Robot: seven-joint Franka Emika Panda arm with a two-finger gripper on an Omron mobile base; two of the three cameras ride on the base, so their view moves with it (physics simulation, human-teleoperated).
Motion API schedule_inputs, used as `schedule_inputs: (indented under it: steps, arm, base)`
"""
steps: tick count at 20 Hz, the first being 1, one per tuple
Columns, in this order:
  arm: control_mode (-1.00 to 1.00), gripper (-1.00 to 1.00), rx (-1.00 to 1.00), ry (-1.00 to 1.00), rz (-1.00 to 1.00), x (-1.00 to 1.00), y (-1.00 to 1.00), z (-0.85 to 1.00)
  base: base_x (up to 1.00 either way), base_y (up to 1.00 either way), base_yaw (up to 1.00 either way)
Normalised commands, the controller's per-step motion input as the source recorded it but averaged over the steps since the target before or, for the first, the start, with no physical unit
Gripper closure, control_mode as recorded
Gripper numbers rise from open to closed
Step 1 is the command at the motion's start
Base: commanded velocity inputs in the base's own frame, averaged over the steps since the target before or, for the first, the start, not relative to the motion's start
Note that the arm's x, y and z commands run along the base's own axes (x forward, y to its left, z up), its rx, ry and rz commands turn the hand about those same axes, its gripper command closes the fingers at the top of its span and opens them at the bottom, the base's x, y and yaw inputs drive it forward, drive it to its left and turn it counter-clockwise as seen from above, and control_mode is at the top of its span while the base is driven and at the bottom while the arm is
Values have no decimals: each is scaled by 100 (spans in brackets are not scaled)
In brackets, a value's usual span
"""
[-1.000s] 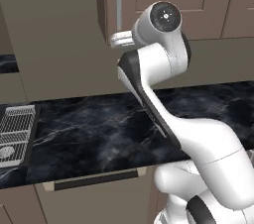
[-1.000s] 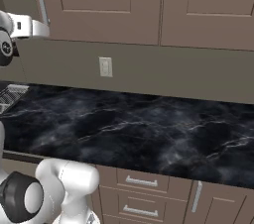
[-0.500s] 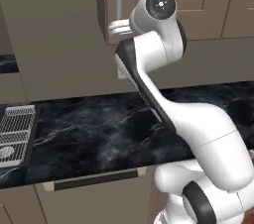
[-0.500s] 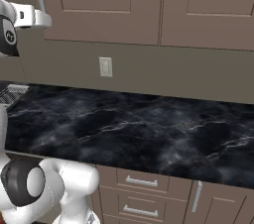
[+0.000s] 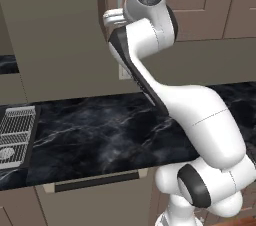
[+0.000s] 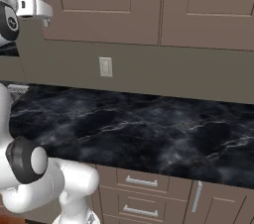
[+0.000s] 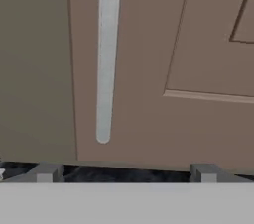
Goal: Open the cabinet, pick the kettle from the cabinet, and place it in the sink.
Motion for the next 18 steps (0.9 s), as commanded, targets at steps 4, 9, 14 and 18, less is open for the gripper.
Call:
schedule_inputs:
  steps: [4, 9, 14, 18]
  arm:
    - [-100, -100, 0, 0, -2, 30, 4, 2]
    - [-100, -100, 0, 0, -1, 29, 2, 0]
    - [-100, -100, 0, 0, -2, 29, 8, -2]
    - [-100, -100, 0, 0, -2, 31, 12, -2]
  base:
    - [0, 0, 0]
    - [0, 0, 0]
    - [0, 0, 0]
    - [0, 0, 0]
